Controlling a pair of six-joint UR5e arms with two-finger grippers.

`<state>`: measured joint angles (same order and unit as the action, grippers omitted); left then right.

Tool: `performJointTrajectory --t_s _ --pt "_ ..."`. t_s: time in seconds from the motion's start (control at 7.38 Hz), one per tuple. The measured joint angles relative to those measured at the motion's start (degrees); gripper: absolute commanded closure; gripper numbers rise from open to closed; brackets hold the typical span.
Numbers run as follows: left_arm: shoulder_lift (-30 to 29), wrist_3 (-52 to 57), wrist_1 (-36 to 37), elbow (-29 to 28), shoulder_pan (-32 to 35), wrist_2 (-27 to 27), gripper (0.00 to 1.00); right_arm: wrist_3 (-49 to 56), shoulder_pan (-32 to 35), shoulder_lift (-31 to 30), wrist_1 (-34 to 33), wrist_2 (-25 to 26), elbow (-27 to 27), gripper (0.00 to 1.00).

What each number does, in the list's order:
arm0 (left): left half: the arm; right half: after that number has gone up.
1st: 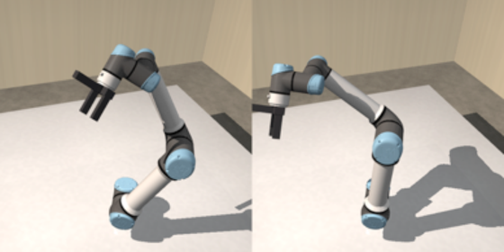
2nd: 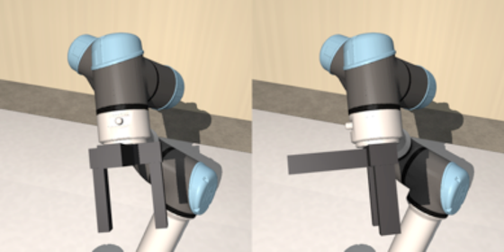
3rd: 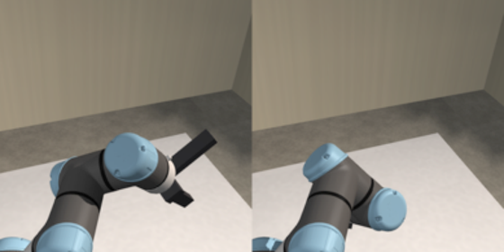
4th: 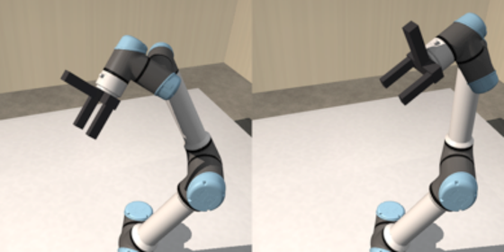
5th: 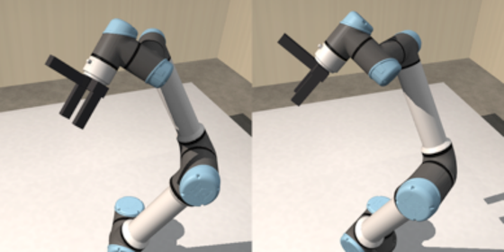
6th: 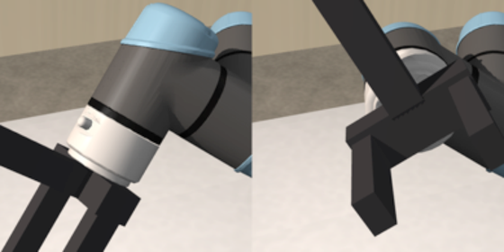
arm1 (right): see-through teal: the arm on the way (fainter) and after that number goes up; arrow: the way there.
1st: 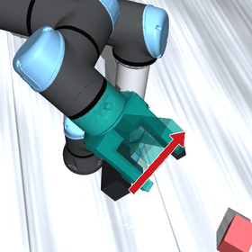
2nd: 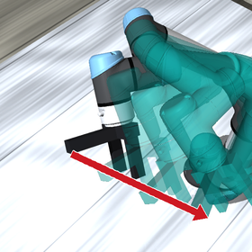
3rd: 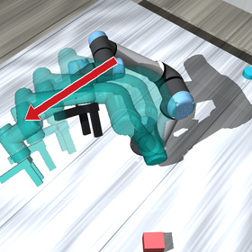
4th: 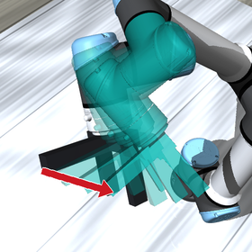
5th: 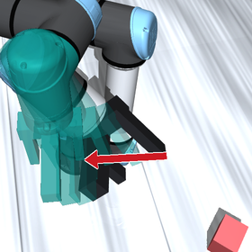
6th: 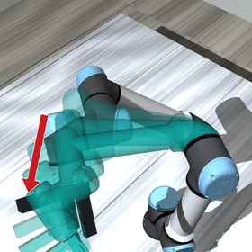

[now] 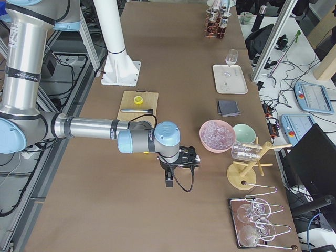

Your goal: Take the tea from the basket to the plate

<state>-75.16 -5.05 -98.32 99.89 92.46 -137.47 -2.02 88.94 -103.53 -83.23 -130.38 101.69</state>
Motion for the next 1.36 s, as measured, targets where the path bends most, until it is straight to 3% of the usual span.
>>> performJointTrajectory --t_s 0.27,0.54,0.81,1.36 --pt "-0.05 -0.27 0.03 0.06 0.00 -0.45 0.02 0.00 0.00 0.00 0.00 -0.04 0.00 0.00" --pt "-0.50 -5.32 0.13 -0.08 0.05 -4.83 0.02 0.00 0.00 0.03 0.00 -0.05 0.00 0.00" --pt "-4.09 -21.58 0.09 -0.03 0.07 -7.27 0.02 0.00 0.00 0.05 0.00 -0.05 0.00 0.00" --pt "-14.75 -50.27 0.97 -0.50 -0.08 -6.99 0.02 0.00 0.00 0.08 0.00 -0.04 0.00 0.00"
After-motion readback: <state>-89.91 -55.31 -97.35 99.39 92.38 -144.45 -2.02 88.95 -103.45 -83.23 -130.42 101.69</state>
